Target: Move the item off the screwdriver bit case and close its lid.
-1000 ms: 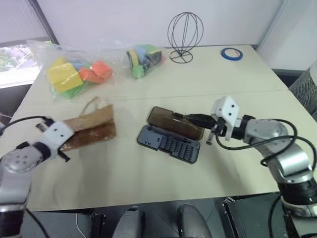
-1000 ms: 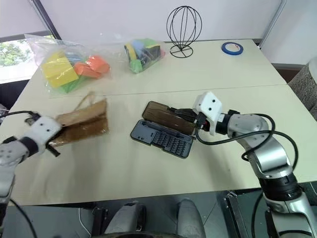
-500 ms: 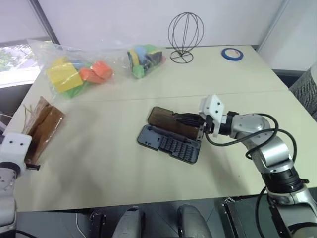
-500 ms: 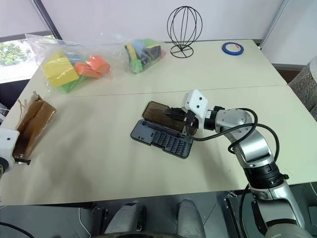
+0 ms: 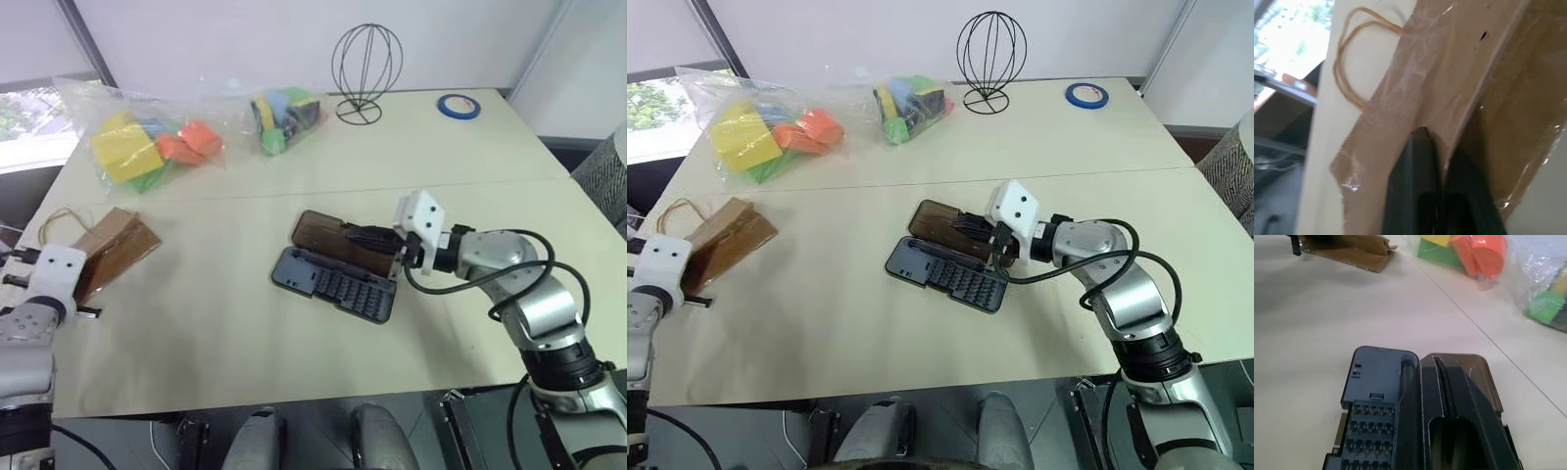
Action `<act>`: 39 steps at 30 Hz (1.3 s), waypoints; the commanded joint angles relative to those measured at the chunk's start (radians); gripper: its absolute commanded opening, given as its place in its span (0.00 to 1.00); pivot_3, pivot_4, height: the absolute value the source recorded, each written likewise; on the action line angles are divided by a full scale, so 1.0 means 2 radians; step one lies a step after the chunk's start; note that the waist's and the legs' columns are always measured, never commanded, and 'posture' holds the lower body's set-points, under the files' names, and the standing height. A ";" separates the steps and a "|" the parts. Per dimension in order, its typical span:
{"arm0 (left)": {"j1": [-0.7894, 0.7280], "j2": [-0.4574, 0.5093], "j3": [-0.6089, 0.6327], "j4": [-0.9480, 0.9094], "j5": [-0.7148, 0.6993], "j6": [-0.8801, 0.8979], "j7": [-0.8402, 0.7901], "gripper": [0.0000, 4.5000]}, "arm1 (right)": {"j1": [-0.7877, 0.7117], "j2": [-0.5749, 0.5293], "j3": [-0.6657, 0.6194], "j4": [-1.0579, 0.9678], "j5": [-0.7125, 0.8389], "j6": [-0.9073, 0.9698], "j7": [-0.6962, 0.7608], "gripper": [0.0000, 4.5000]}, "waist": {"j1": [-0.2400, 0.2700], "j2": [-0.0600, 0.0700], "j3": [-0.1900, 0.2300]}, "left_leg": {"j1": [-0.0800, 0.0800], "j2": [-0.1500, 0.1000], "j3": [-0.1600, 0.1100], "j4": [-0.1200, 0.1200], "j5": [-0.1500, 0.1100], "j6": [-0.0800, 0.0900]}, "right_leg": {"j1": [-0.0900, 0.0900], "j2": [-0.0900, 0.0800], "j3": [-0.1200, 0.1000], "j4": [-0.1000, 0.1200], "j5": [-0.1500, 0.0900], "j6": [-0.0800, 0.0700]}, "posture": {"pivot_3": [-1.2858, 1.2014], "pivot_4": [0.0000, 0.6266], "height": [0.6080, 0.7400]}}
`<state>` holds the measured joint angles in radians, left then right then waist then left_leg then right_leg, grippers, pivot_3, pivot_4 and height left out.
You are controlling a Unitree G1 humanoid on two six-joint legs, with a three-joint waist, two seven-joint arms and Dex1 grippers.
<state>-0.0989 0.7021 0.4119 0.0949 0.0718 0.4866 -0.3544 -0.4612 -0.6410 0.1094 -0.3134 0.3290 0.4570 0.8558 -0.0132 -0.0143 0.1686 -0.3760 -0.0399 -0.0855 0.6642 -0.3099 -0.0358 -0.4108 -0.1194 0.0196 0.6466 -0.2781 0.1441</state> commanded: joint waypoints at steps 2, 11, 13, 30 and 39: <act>-0.008 0.002 0.008 -0.007 -0.020 -0.002 -0.001 0.54 | 0.001 -0.006 -0.018 -0.028 0.005 0.005 -0.006 0.00 | 0.000 0.000 0.000 | 0.000 0.000 0.000 0.000 0.000 0.000 | 0.000 0.000 0.000 0.000 0.000 0.000 | 0.52 0.24 1.00; -0.041 -0.026 0.013 -0.119 -0.104 0.064 -0.017 0.99 | 0.000 -0.010 -0.020 -0.028 0.004 0.007 -0.004 0.00 | 0.001 0.000 0.000 | 0.000 0.000 0.000 0.000 0.000 0.000 | 0.000 0.000 0.000 0.000 0.000 0.000 | 0.52 0.24 1.00; -0.060 -0.029 0.000 -0.149 -0.127 0.092 -0.027 0.99 | 0.000 -0.011 -0.020 -0.028 0.004 0.007 -0.003 0.00 | 0.002 0.000 0.000 | -0.001 0.000 0.000 0.000 0.000 0.000 | 0.000 0.000 0.000 0.000 0.000 0.000 | 0.52 0.24 1.00; -0.179 -0.029 -0.214 -0.118 -0.175 0.081 -0.175 1.00 | -0.046 -0.047 -0.054 0.039 -0.013 0.104 -0.049 0.52 | -0.003 0.000 0.000 | 0.000 0.000 0.001 0.000 0.001 -0.003 | 0.000 0.000 0.000 -0.001 0.000 0.000 | 0.52 0.24 1.00; -0.225 -0.051 -0.258 -0.020 -0.136 -0.004 -0.208 1.00 | -0.098 -0.018 -0.043 0.099 -0.036 0.233 -0.124 0.99 | 0.000 0.000 0.000 | -0.001 -0.001 0.000 0.000 0.002 -0.003 | 0.000 0.000 0.000 -0.001 0.000 0.000 | 0.52 0.24 1.00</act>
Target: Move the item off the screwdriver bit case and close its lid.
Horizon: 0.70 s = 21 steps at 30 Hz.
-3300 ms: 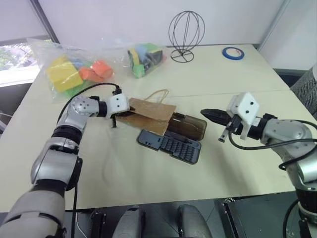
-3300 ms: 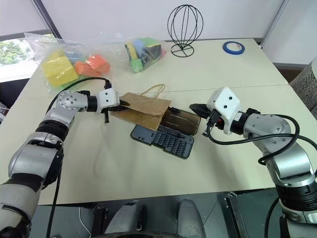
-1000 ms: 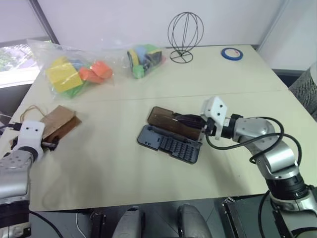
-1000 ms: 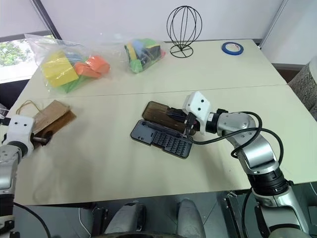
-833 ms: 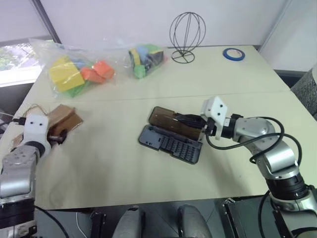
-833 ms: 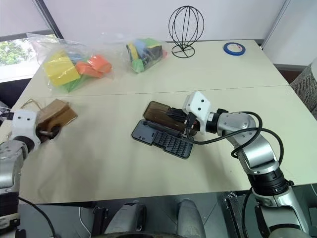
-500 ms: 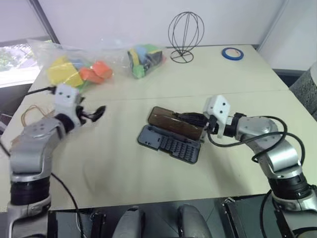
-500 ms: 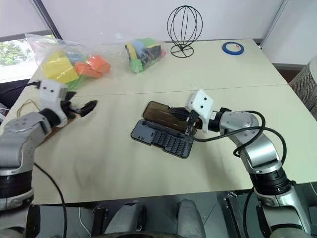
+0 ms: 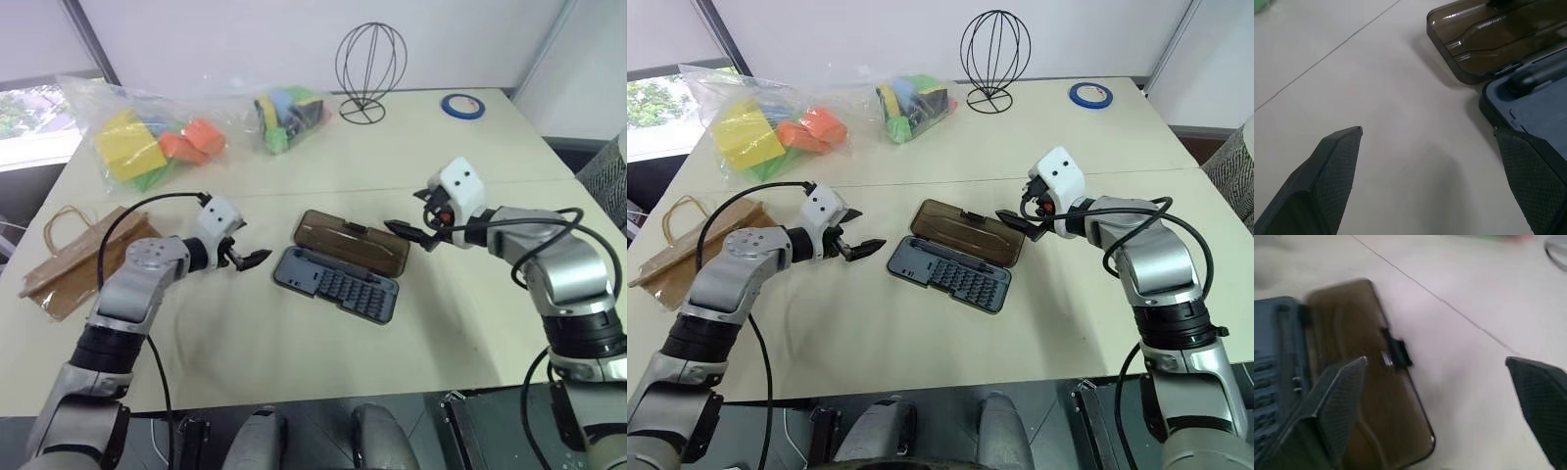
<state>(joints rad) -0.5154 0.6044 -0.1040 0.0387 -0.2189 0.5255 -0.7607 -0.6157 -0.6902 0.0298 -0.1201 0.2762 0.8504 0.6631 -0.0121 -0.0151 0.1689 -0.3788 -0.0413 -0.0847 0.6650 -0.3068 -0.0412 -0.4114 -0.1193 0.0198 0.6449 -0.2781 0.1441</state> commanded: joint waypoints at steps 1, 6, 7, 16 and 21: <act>-0.020 -0.004 -0.001 0.014 0.012 -0.028 -0.006 1.00 | -0.025 0.010 0.001 0.006 -0.013 0.049 -0.036 0.99 | -0.001 0.000 0.000 | 0.000 0.000 0.000 0.000 0.000 0.000 | 0.000 0.000 0.000 0.000 0.000 0.000 | 0.52 0.24 1.00; -0.031 -0.011 -0.002 0.034 0.022 -0.044 -0.009 1.00 | -0.035 0.011 0.032 0.017 -0.035 0.094 -0.055 0.99 | -0.002 0.000 0.000 | -0.004 0.000 0.000 0.000 0.001 -0.001 | -0.004 0.000 0.000 0.001 0.000 0.000 | 0.52 0.24 1.00; -0.031 -0.012 -0.002 0.035 0.024 -0.046 -0.009 1.00 | -0.036 0.013 0.034 0.019 -0.035 0.103 -0.056 0.99 | -0.003 0.000 0.000 | -0.005 0.000 0.000 0.001 0.001 -0.001 | -0.005 0.000 0.000 0.001 0.000 0.000 | 0.52 0.24 1.00; -0.029 -0.012 0.007 0.038 0.034 -0.051 0.001 1.00 | -0.036 0.015 0.066 0.037 -0.052 0.140 -0.068 0.99 | -0.003 0.000 0.000 | -0.006 0.000 0.000 0.001 0.001 -0.002 | -0.007 0.000 0.000 0.002 0.000 0.000 | 0.52 0.24 1.00; -0.025 -0.012 0.009 0.035 0.037 -0.051 0.007 1.00 | -0.037 0.016 0.075 0.044 -0.057 0.135 -0.062 0.72 | -0.003 0.000 0.000 | -0.006 0.000 0.000 0.001 0.001 -0.002 | -0.007 0.000 0.000 0.002 0.000 0.000 | 0.52 0.24 1.00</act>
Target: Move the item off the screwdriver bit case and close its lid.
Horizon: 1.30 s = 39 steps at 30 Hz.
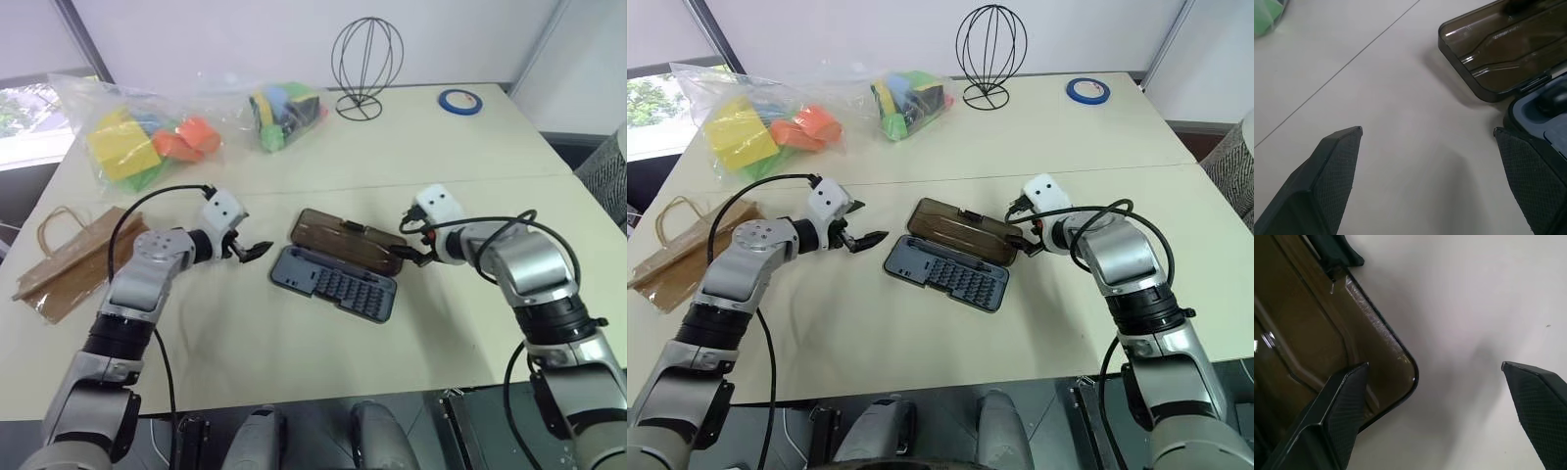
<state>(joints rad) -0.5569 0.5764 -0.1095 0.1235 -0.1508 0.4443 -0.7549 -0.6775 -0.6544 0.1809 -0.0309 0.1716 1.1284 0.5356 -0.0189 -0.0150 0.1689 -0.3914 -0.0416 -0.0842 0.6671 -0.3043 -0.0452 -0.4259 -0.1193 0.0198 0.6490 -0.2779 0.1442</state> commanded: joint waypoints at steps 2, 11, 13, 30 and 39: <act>-0.003 0.002 0.013 -0.009 0.004 -0.010 0.006 1.00 | -0.005 0.000 0.000 0.002 -0.005 -0.006 0.004 0.49 | 0.000 0.000 0.000 | 0.000 0.000 0.000 0.000 0.000 0.000 | 0.000 0.000 0.000 0.000 0.000 0.000 | 0.52 0.24 1.00; -0.006 0.007 0.023 -0.007 0.008 -0.015 0.014 1.00 | -0.006 -0.001 0.009 0.004 -0.004 -0.010 0.022 0.01 | -0.002 -0.001 -0.001 | 0.000 0.000 0.000 0.000 0.000 -0.001 | 0.000 0.000 0.000 0.000 0.000 0.000 | 0.52 0.24 1.00; -0.011 0.008 0.025 -0.001 0.010 -0.020 0.016 1.00 | -0.006 0.000 0.011 0.001 -0.005 -0.011 0.025 0.01 | -0.002 -0.001 -0.001 | 0.000 0.000 0.000 0.000 0.000 -0.001 | 0.000 0.000 0.000 0.000 0.000 0.000 | 0.52 0.24 1.00; -0.045 0.003 0.055 0.019 -0.039 -0.003 -0.016 1.00 | -0.011 -0.028 0.077 -0.015 -0.031 -0.212 0.170 0.01 | -0.013 -0.001 -0.001 | 0.000 0.000 0.000 0.000 0.000 -0.001 | 0.000 0.000 -0.001 0.000 0.000 0.000 | 0.52 0.24 1.00; -0.034 0.009 0.078 -0.025 -0.091 0.040 -0.042 1.00 | -0.023 -0.015 0.122 0.019 -0.090 -0.329 0.212 0.01 | -0.014 -0.001 -0.001 | 0.000 0.000 0.000 0.000 0.000 -0.001 | 0.000 0.000 -0.001 0.000 0.000 0.000 | 0.52 0.24 1.00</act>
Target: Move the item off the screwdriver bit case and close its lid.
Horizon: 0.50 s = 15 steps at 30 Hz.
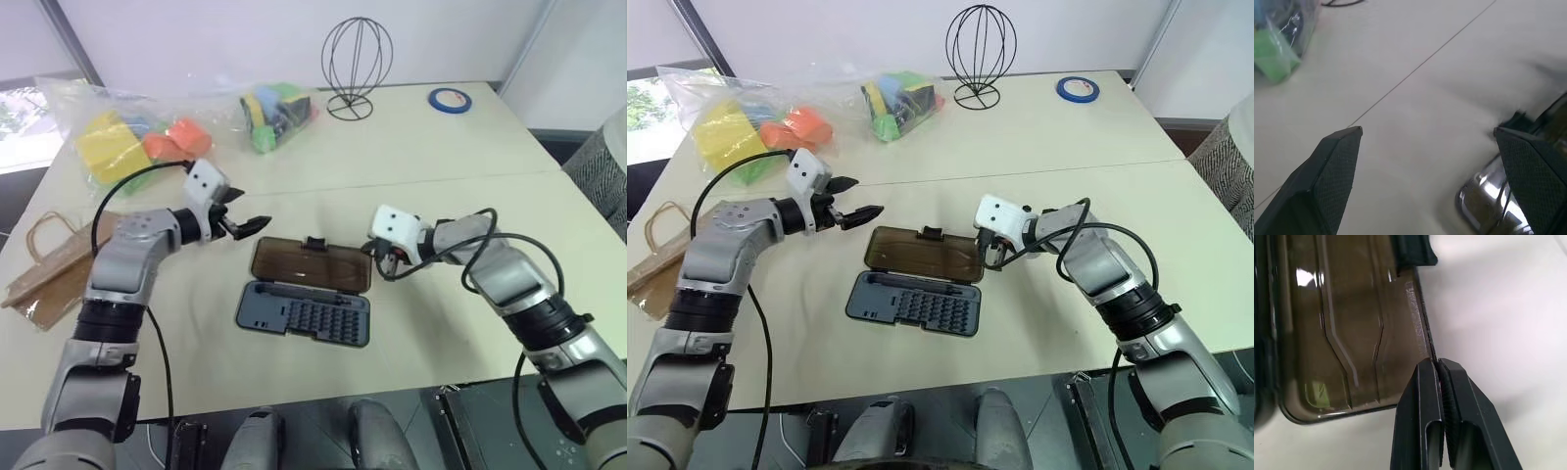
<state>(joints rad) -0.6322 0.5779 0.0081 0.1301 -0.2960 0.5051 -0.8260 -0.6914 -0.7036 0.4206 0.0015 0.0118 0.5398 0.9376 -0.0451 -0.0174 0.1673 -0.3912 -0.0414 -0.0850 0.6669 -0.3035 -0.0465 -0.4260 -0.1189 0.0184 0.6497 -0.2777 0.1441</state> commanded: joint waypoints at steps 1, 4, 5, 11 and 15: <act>0.007 0.010 0.022 -0.036 -0.024 0.016 -0.009 1.00 | -0.021 0.015 0.002 0.012 -0.014 -0.045 0.013 0.01 | 0.000 0.000 0.000 | 0.000 0.000 0.000 0.000 0.000 0.000 | 0.000 0.000 0.000 0.000 0.000 0.000 | 0.52 0.24 1.00; 0.013 0.013 0.025 -0.046 -0.027 0.021 -0.007 1.00 | -0.032 0.029 0.001 0.038 -0.025 -0.068 0.015 0.01 | 0.000 0.000 0.000 | 0.000 0.000 0.000 0.000 0.000 0.000 | 0.000 0.000 0.000 0.000 0.000 0.000 | 0.52 0.24 1.00; 0.016 0.015 0.027 -0.051 -0.029 0.023 -0.004 1.00 | -0.038 0.034 0.002 0.052 -0.032 -0.086 0.015 0.01 | 0.000 0.000 0.000 | 0.000 0.000 0.000 0.000 0.000 0.000 | 0.000 0.000 0.000 0.000 0.000 0.000 | 0.52 0.24 1.00; 0.035 0.020 0.033 -0.072 -0.033 0.028 0.004 1.00 | -0.062 0.057 0.005 0.115 -0.059 -0.158 0.021 0.01 | 0.000 0.000 0.000 | 0.000 0.000 0.000 0.000 0.000 0.000 | 0.000 0.000 0.000 0.000 0.000 0.000 | 0.52 0.24 1.00; 0.039 0.022 0.033 -0.078 -0.034 0.030 0.008 1.00 | -0.066 0.061 0.007 0.130 -0.069 -0.170 0.036 0.01 | 0.001 0.000 0.000 | 0.000 0.000 0.000 0.000 0.000 -0.001 | 0.000 0.000 0.000 0.000 0.000 0.000 | 0.52 0.24 1.00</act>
<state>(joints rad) -0.5503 0.6075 0.0444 0.0143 -0.3495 0.5637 -0.8185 -0.8002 -0.5854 0.4432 0.2636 -0.1130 0.2119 0.9976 -0.0441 -0.0174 0.1674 -0.3912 -0.0413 -0.0856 0.6673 -0.3029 -0.0475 -0.4263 -0.1191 0.0189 0.6496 -0.2777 0.1441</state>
